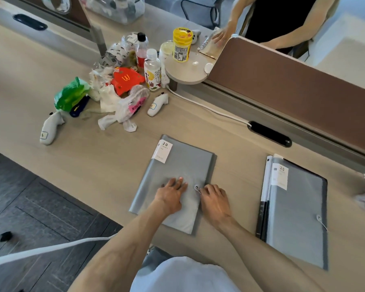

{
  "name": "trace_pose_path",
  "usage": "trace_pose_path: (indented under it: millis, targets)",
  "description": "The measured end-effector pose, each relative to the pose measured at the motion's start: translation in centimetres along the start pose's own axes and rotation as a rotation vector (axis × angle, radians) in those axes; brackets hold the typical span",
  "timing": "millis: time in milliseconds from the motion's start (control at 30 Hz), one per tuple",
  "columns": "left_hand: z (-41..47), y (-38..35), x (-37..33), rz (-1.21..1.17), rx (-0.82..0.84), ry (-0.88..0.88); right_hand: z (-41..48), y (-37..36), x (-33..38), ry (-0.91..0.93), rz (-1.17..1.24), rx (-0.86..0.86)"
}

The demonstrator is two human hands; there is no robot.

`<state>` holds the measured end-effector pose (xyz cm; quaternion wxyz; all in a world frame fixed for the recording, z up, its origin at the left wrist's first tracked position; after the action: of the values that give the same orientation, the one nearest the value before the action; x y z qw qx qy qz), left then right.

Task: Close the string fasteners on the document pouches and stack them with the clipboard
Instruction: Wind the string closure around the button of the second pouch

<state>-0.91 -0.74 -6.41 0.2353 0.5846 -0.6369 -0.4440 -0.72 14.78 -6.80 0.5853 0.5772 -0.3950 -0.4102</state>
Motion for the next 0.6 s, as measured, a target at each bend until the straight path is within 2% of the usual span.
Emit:
trace_pose_path:
  millis: [200, 333, 467, 533, 600]
  targets:
    - [0.3, 0.5, 1.2, 0.048, 0.003, -0.103, -0.6, -0.2, -0.6, -0.166, 0.247, 0.152]
    - [0.0, 1.4, 2.8, -0.044, -0.084, -0.09, -0.1, -0.2, -1.0, -0.291, 0.354, 0.198]
    - [-0.7, 1.8, 7.1, -0.24, -0.217, 0.19, 0.3, -0.2, -1.4, -0.488, 0.498, 0.195]
    - [-1.3, 1.8, 8.8, -0.406, -0.21, 0.335, 0.4, -0.1, -1.4, -0.619, 0.587, 0.188]
    - [-1.4, 1.8, 9.3, -0.532, -0.191, 0.384, 0.6, -0.2, -0.9, -0.68, 0.672, 0.189]
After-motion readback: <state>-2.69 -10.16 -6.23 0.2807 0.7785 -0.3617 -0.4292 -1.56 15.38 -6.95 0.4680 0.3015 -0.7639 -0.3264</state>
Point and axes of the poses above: each hand's wrist, its own z-axis towards the middle knuckle, its own y-axis out of the back of the hand, x = y × z, the point moved 5 cm from there along z, towards the middle knuckle, and after that the axes turned 6 degrees about -x, right-handed, at the moved point
